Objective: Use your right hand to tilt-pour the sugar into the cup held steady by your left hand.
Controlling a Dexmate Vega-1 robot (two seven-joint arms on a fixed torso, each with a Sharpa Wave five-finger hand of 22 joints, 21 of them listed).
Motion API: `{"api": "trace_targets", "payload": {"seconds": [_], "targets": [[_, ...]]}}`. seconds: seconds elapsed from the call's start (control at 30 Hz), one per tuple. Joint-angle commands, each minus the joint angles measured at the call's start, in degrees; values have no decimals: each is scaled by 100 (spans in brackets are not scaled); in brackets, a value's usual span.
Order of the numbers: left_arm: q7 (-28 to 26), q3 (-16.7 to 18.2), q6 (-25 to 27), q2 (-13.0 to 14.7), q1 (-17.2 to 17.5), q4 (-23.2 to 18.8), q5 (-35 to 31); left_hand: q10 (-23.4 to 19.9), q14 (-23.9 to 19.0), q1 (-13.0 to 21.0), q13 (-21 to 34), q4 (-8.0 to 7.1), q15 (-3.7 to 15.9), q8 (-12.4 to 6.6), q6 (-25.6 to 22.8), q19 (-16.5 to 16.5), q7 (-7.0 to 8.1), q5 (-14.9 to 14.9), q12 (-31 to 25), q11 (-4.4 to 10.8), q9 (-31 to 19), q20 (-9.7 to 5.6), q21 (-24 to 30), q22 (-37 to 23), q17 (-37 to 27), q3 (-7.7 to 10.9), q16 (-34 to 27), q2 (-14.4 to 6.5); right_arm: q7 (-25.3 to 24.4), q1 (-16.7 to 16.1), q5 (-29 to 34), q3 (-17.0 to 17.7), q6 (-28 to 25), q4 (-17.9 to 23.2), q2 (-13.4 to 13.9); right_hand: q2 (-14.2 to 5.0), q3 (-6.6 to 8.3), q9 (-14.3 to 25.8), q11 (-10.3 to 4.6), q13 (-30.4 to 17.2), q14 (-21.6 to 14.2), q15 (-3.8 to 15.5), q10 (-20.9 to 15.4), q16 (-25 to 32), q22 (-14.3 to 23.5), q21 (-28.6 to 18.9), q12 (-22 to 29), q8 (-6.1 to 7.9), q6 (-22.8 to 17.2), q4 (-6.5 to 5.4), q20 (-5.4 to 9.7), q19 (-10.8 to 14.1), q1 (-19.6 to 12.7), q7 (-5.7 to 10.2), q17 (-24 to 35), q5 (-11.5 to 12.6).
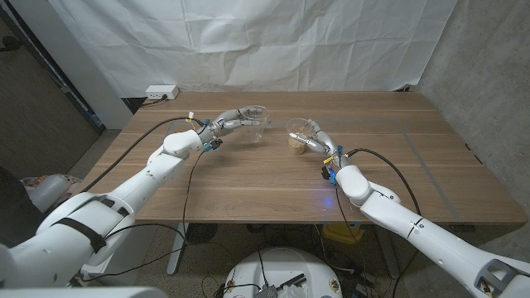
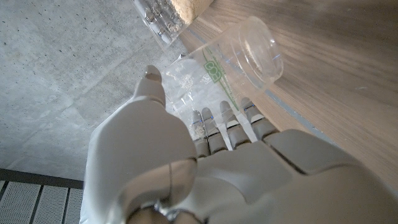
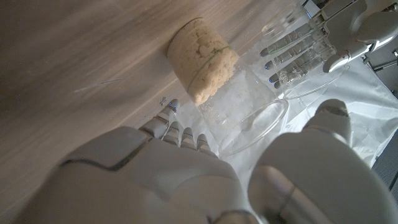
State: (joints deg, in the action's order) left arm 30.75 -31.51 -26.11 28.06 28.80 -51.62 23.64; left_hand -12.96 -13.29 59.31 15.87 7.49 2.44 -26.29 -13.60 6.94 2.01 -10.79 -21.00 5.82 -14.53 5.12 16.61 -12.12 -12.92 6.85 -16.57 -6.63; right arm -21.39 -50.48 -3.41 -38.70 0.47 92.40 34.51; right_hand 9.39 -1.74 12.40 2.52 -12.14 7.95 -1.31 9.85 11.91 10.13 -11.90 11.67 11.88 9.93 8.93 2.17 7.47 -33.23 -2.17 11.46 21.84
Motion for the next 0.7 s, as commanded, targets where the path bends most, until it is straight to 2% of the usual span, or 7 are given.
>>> {"api": "trace_targets", "payload": {"seconds": [0.03,0.17,0.33,0.4,0.47,0.63,0.7], "targets": [[88,20,-29,-41,-66,139,22,-49,-16,-148,34,-71,153,-45,-68,6,-73,7,6,-3,-21,-40,52,-28,-25,87,-1,-133,-505,180,356,-284,-721,18,-288,-19,-30,15,-47,-21,-52,51,540,55,-4,-41,28,36,848,26,64,95,-136,-12,1,49],[72,30,-28,-26,-62,139,10,-47,-16,-184,44,-84,145,-50,-70,1,-85,9,17,-6,-29,-33,54,-28,-28,89,5,-137,-551,294,365,-365,-708,-197,-422,-43,-30,15,-66,-22,-87,75,532,62,-4,-41,33,40,847,39,91,120,-226,15,0,73],[104,60,-44,-41,-67,210,53,-64,-24,-203,52,-84,153,-62,-90,5,-80,11,17,-3,-34,-42,59,-29,-28,89,9,-127,-575,410,309,-426,-545,-487,-590,-84,-25,15,-53,-24,-154,58,481,80,-1,-35,55,45,847,48,24,129,-347,16,2,105],[64,57,-35,-23,-58,186,22,-70,-26,-208,55,-85,153,-65,-92,4,-82,10,17,-4,-36,-41,60,-29,-29,93,10,-132,-553,482,352,-478,-642,-525,-612,-122,-21,16,-83,-25,-223,73,388,99,2,-45,90,89,740,48,0,179,-451,44,3,131],[72,66,-33,-31,-66,209,33,-67,-29,-213,59,-83,159,-68,-97,11,-76,9,22,8,-39,-45,64,-29,-28,97,13,-131,-834,482,444,-485,-586,-641,-746,-150,-22,16,-82,-27,-295,92,319,119,5,-69,114,119,659,44,-9,263,-535,59,5,152],[118,68,-57,-64,-114,308,40,-71,-34,-220,68,-77,148,-75,-104,9,-75,9,29,-1,-45,-43,67,-29,-27,106,19,-126,-1403,446,547,-441,-521,-808,-991,-372,-6,21,-102,-35,-897,267,-339,279,19,-179,300,376,-147,1,43,766,-1102,56,20,245],[124,56,-54,-73,-141,340,18,-73,-30,-224,73,-77,150,-74,-94,4,-83,7,33,-19,-48,-36,67,-30,-29,116,24,-137,-1402,431,438,-392,-389,-861,-1019,-469,-9,24,-132,-35,-1241,354,-732,382,26,-235,403,480,-518,-30,31,1020,-1308,71,38,252]]}}
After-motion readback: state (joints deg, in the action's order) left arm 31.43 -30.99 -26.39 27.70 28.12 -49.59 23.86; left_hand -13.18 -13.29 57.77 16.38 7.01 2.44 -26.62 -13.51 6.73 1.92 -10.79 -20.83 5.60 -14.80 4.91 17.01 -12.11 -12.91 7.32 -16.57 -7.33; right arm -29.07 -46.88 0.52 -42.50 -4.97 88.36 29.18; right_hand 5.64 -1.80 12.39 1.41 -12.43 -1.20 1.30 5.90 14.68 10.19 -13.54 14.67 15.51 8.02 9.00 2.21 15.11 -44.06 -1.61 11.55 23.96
